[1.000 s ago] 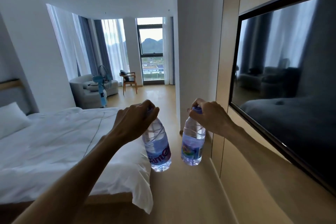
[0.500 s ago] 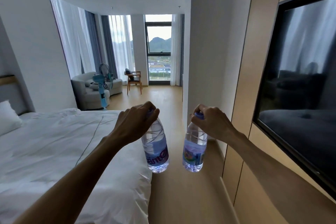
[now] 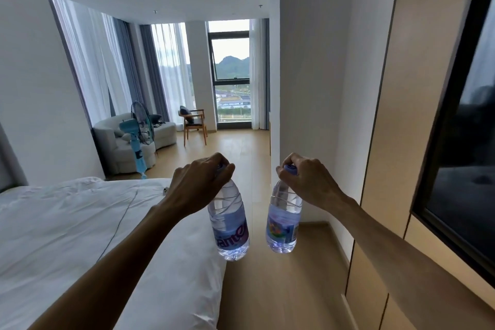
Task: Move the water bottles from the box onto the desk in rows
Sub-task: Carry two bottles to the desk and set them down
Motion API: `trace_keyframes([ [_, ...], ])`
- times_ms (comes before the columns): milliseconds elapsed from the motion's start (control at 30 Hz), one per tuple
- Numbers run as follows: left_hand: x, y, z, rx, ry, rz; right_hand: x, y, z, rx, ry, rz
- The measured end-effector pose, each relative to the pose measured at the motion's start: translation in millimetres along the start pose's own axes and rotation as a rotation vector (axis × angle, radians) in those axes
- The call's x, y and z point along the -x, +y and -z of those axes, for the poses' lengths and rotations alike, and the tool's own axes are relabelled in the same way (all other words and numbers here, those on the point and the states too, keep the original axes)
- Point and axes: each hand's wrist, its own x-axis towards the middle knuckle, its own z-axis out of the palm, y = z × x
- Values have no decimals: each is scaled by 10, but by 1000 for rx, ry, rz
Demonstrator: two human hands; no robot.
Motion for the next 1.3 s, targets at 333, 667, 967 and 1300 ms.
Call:
trace_keyframes([
  [333, -1439, -462, -1045, 5, -25, 83, -1578, 1180, -448, -17, -23, 73],
  [667, -2717, -1018, -1884, -30, -9, 128, -2952, 2064, -945, -13, 15, 66],
  [967, -3862, -1883, -2687, 0, 57, 112, -4328, 2634, -1662, 2, -19, 86],
  [1300, -5237, -2944, -3434, 10, 93, 133, -5953, 3165, -2315, -73, 26, 66],
])
